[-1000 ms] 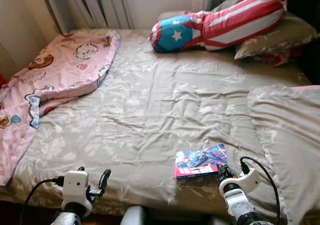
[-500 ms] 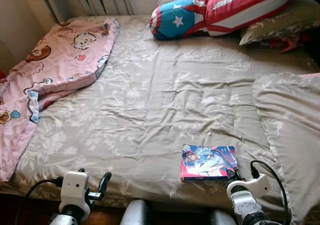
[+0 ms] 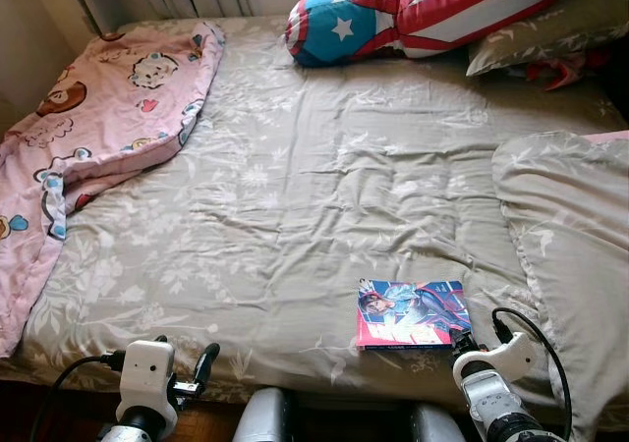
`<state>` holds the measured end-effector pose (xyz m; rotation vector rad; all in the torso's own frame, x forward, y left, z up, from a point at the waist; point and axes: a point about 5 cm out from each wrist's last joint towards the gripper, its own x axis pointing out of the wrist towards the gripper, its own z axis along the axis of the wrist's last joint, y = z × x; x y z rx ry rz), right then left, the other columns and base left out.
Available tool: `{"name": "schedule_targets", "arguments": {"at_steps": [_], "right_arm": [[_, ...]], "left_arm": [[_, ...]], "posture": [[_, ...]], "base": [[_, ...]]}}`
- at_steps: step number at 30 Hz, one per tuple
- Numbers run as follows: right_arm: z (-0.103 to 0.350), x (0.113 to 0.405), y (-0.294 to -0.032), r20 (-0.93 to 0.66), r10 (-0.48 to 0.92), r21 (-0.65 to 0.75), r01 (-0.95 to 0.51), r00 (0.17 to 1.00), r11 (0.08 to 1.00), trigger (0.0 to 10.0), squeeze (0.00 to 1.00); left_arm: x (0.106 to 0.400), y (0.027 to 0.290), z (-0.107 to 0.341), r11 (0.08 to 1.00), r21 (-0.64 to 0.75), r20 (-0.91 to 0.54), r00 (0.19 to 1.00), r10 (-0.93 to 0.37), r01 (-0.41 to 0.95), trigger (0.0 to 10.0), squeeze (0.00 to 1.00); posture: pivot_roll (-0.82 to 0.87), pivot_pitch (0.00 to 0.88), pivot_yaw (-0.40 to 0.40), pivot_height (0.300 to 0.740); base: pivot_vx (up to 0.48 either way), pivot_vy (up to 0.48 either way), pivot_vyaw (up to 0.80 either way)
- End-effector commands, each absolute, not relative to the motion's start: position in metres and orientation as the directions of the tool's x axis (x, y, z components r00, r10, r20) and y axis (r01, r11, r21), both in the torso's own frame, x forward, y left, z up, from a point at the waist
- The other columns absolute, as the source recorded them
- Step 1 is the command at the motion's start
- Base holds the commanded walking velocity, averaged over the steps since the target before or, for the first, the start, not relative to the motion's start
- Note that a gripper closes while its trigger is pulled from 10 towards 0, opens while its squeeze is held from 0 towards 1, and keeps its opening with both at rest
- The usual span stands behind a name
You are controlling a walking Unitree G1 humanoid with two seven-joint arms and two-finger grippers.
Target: Clean up the room
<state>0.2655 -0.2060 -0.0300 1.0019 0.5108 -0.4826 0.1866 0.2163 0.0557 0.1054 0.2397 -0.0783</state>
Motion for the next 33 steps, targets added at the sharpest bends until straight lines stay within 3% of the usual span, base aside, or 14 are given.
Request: {"name": "schedule_targets", "arguments": {"at_steps": [1, 3, 4, 5, 6, 12, 14, 27, 33], "right_arm": [[-0.036, 0.258, -0.207, -0.633, -0.151, 0.642, 0.623, 0.76, 0.447, 10.0, 0.0], [-0.036, 0.257, -0.208, -0.634, -0.157, 0.642, 0.628, 0.757, 0.439, 10.0, 0.0], [-0.037, 0.257, -0.208, -0.633, -0.154, 0.64, 0.625, 0.759, 0.448, 10.0, 0.55], [-0.037, 0.256, -0.208, -0.633, -0.151, 0.638, 0.621, 0.76, 0.455, 10.0, 0.55], [-0.036, 0.256, -0.209, -0.629, -0.152, 0.637, 0.618, 0.763, 0.461, 10.0, 0.9], [-0.034, 0.259, -0.211, -0.614, -0.151, 0.646, 0.603, 0.775, 0.467, 10.0, 0.8], [-0.033, 0.259, -0.214, -0.612, -0.156, 0.642, 0.602, 0.776, 0.475, 10.0, 0.0], [-0.039, 0.251, -0.214, -0.635, -0.164, 0.625, 0.626, 0.755, 0.466, 10.0, 0.0], [-0.062, 0.221, -0.202, -0.711, -0.167, 0.544, 0.686, 0.683, 0.483, 10.0, 0.0]], "left_arm": [[0.185, 0.216, 0.053, 0.99, 0.107, -0.266, 0.962, -0.065, 0.096, 10.0, 0.0], [0.187, 0.215, 0.052, 0.99, 0.106, -0.264, 0.962, -0.065, 0.096, 10.0, 0.0], [0.187, 0.214, 0.052, 0.99, 0.106, -0.262, 0.963, -0.066, 0.096, 10.0, 0.0], [0.187, 0.214, 0.052, 0.99, 0.105, -0.261, 0.963, -0.066, 0.096, 10.0, 0.0], [0.188, 0.213, 0.052, 0.99, 0.104, -0.258, 0.964, -0.066, 0.096, 10.0, 0.0], [0.187, 0.212, 0.052, 0.99, 0.101, -0.258, 0.964, -0.068, 0.097, 10.0, 0.0], [0.187, 0.211, 0.051, 0.99, 0.098, -0.261, 0.963, -0.068, 0.096, 10.0, 0.0], [0.201, 0.208, 0.046, 0.991, 0.092, -0.253, 0.965, -0.069, 0.095, 10.0, 0.0], [0.215, 0.204, 0.038, 0.993, 0.083, -0.253, 0.966, -0.06, 0.084, 10.0, 0.0]], "posture": [[0.18, 0.192, 0.079, 0.645], [0.18, 0.189, 0.078, 0.645], [0.17, 0.188, 0.077, 0.645], [0.17, 0.188, 0.077, 0.645], [0.17, 0.186, 0.076, 0.645], [0.17, 0.191, 0.075, 0.645], [0.16, 0.193, 0.073, 0.645], [0.14, 0.143, 0.061, 0.645], [0.11, 0.094, 0.047, 0.645]], "base": [[0.0, 0.0, 0.0], [0.0, 0.0, 0.0], [0.0, 0.0, 0.0], [0.0, 0.0, 0.0], [0.0, 0.0, 0.0], [0.0, 0.0, 0.0], [0.0, 0.0, 0.0], [0.0, 0.0, 0.0], [0.0, 0.0, 0.0]]}}
